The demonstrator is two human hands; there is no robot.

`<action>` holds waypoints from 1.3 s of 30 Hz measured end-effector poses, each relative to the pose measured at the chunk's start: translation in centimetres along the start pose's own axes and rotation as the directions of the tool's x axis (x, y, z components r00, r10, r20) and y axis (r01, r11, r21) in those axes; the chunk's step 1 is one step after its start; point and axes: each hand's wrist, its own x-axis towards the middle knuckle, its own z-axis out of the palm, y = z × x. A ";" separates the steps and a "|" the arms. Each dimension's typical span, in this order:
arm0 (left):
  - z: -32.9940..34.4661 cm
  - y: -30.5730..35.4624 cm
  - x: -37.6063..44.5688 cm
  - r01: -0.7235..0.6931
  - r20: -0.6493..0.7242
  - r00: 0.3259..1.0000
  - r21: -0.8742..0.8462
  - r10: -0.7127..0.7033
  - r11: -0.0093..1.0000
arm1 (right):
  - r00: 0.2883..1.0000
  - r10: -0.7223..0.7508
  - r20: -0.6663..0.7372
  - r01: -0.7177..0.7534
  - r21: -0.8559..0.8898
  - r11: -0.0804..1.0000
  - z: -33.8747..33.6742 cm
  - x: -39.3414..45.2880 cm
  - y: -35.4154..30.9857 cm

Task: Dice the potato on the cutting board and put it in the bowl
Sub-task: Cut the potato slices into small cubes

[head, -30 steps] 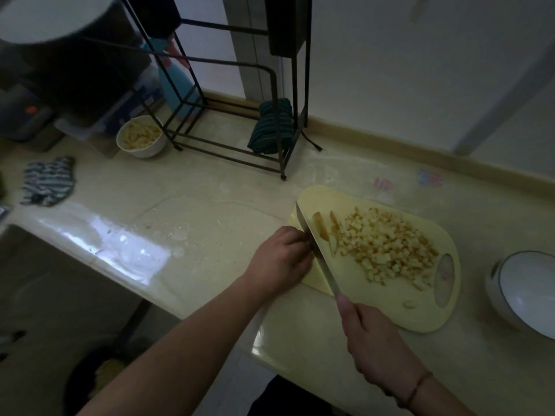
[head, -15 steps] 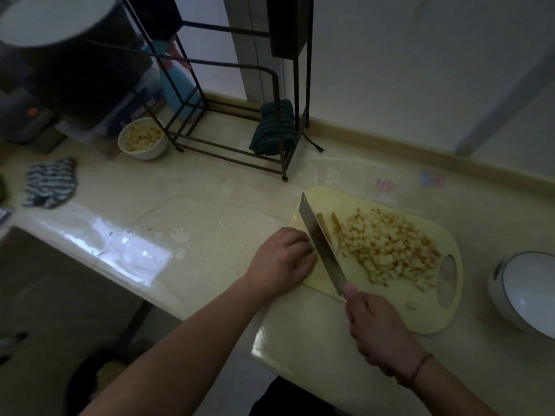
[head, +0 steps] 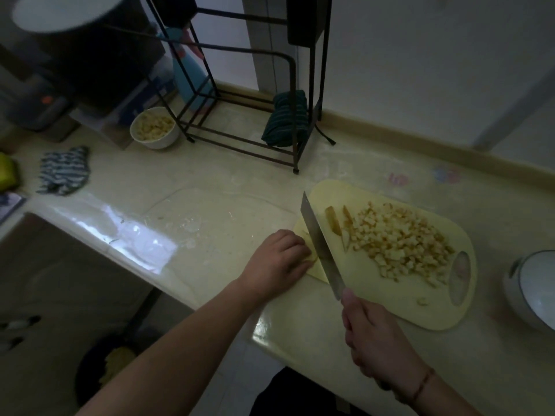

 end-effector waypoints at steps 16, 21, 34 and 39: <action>0.2 -1.1 1.3 -0.102 0.054 0.994 0.032 0.100 0.994 | 0.993 -0.099 -0.068 0.087 -0.160 0.983 0.3 0.2 0.9; 0.6 -1.1 0.9 -0.047 0.057 0.997 0.018 0.046 0.999 | 0.991 -0.121 -0.058 0.106 -0.210 0.972 0.3 0.8 0.0; 0.4 0.0 0.9 -0.030 0.003 1.000 0.037 0.030 0.999 | 0.998 -0.067 -0.018 0.064 -0.105 0.992 -0.2 2.0 1.2; -1.3 0.3 0.6 -0.120 -0.098 0.988 0.030 0.122 0.992 | 0.958 -0.279 -0.060 0.247 -0.321 0.914 -1.7 0.8 0.6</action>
